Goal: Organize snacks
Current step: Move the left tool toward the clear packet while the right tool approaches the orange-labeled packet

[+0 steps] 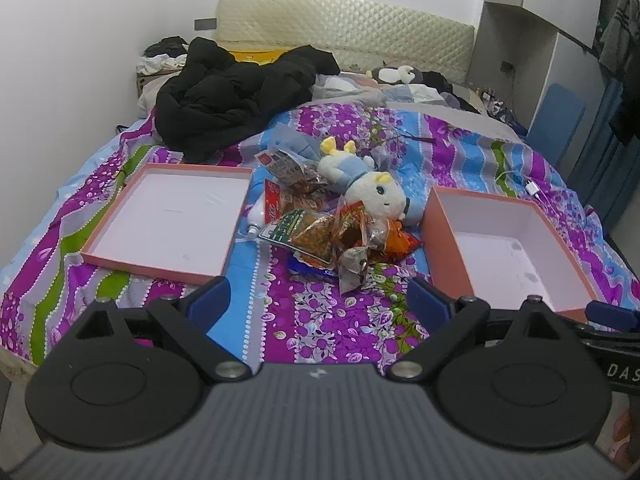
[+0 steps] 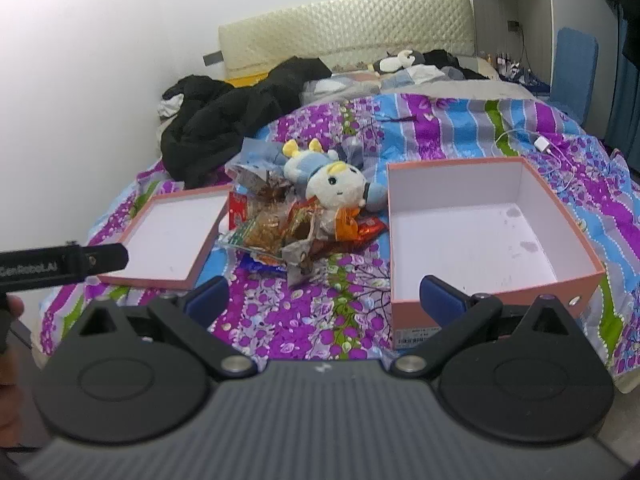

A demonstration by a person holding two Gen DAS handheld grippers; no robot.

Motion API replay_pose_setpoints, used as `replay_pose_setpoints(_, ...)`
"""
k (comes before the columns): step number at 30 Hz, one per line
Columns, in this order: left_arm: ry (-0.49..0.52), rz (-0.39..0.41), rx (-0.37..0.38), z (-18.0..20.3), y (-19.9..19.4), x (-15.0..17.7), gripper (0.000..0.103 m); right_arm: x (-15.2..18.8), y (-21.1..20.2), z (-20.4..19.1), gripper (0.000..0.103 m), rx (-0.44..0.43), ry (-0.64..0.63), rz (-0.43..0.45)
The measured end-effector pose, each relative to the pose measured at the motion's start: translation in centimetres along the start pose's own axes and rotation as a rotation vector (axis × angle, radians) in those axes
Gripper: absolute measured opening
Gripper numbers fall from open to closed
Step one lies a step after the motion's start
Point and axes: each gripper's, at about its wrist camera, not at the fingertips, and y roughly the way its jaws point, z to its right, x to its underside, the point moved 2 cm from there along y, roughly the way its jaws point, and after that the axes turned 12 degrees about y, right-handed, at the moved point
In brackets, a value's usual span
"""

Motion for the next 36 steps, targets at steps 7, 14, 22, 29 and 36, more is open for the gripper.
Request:
replay_pose_setpoints(7, -0.033, -0.021, -0.005, -0.9, 0.9, 0.3, 0.097, -0.1, 0.4, -0.4, 0.103, -0.003, -0.01, -0.001)
replay_pose_setpoints(14, -0.044, -0.056, 0.004, -1.4, 3.0, 0.9, 0.097, -0.1, 1.8, -0.3, 0.103, 0.011, 0.002, -0.023)
replay_pose_setpoints(22, -0.078, -0.112, 0.038, -2.2, 7.5, 1.2, 0.097, -0.9, 5.1, 0.3, 0.103, 0.0, 0.023, -0.054)
replay_pose_setpoints(29, -0.089, -0.155, 0.067, -2.6, 13.0, 0.9, 0.097, -2.6, 9.4, 0.4, 0.1, -0.018, 0.018, -0.091)
replay_pose_setpoints(36, -0.093, -0.175, 0.121, -2.4, 19.0, 0.2, 0.097, -4.2, 14.5, 0.0, 0.097, -0.035, 0.003, -0.126)
